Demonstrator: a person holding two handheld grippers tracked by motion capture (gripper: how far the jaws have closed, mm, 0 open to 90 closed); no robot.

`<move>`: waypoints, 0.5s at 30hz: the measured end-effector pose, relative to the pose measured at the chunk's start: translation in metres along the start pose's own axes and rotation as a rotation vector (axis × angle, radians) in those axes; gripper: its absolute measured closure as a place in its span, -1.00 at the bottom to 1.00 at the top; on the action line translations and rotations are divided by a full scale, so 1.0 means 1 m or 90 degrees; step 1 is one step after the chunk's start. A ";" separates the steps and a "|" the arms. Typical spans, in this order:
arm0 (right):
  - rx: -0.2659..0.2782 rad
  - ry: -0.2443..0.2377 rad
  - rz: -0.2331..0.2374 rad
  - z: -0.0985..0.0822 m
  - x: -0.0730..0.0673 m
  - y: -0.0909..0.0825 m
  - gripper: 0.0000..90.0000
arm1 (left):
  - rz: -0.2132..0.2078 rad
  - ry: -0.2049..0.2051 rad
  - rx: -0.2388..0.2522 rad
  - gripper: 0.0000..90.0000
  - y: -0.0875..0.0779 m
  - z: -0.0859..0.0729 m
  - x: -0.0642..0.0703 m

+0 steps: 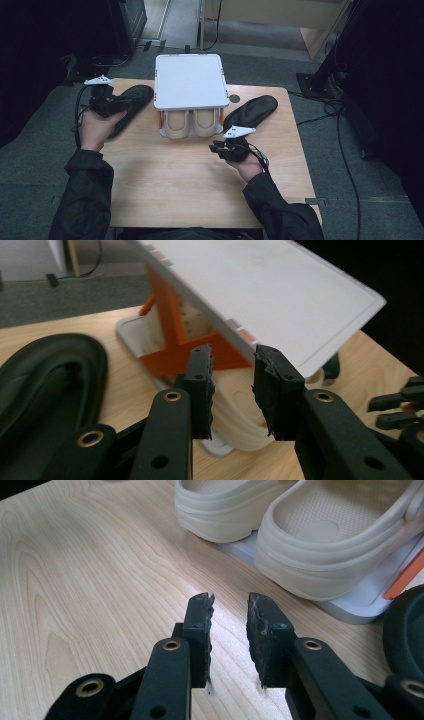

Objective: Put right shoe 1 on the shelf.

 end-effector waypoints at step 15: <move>0.002 0.004 0.010 0.000 0.000 0.009 0.65 | 0.092 -0.072 -0.032 0.64 0.000 -0.059 -0.082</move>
Point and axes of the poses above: each handheld gripper's, and its own axes: y roughly forward along the jaws, z roughly out of its top, x roughly to its right, the point moved 4 cm from there along y, roughly forward along the jaws, and after that the axes turned 14 degrees about -z, right-handed, at the moved point
